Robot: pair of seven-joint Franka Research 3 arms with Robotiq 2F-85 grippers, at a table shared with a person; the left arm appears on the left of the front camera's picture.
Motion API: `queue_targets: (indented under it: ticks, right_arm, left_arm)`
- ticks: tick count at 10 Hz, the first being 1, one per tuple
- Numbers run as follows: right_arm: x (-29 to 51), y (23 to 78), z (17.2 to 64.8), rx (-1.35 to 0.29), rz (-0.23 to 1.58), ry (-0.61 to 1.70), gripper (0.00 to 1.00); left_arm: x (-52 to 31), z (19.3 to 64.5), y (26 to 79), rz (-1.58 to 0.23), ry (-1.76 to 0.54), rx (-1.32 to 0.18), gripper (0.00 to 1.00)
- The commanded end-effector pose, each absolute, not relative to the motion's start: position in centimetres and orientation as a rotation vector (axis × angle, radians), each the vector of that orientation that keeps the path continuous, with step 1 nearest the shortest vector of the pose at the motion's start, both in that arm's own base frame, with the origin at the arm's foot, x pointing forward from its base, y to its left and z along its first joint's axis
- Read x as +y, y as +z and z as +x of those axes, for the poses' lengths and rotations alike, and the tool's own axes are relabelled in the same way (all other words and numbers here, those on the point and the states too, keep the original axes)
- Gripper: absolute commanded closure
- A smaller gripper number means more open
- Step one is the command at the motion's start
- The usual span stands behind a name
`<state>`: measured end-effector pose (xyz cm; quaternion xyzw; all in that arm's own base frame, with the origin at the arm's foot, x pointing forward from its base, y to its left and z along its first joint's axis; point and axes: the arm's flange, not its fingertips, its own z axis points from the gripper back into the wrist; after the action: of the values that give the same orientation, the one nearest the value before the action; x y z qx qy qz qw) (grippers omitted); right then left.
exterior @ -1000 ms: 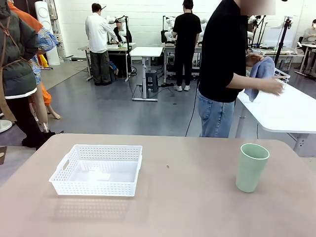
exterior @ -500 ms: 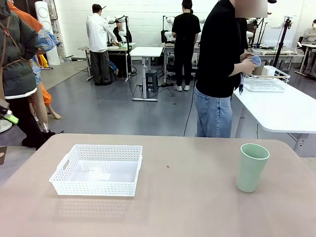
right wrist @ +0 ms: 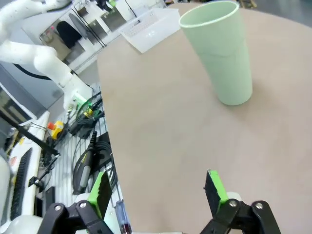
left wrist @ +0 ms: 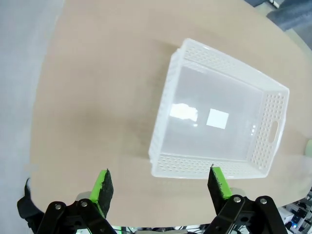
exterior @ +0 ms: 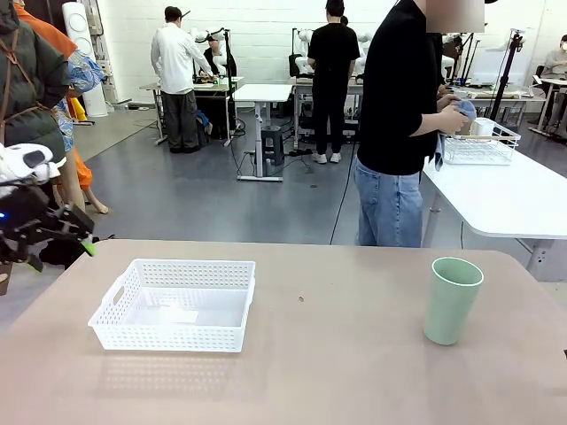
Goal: Clean and organize the cups into the basket.
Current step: Pick up the Organizing basket and move it to the center of the table, then pick up the Reusable plastic cup from the right side of the table and place it inside the Organizing basket.
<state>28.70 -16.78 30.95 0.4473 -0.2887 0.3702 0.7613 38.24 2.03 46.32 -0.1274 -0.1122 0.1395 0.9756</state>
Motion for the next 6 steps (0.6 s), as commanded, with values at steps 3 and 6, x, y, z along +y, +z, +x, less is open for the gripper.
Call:
queue_targets:
  ticks: [3,6]
  right_arm:
    - [-16.7,31.3,28.8,-0.63,0.965,0.817,0.0]
    - [-16.7,31.3,28.8,-0.63,0.965,0.817,0.0]
  left_arm:
    - [-4.1,36.9,44.3,-0.202,0.215,-0.289,0.0]
    - [-5.4,37.2,41.8,-0.146,0.185,-0.314,0.0]
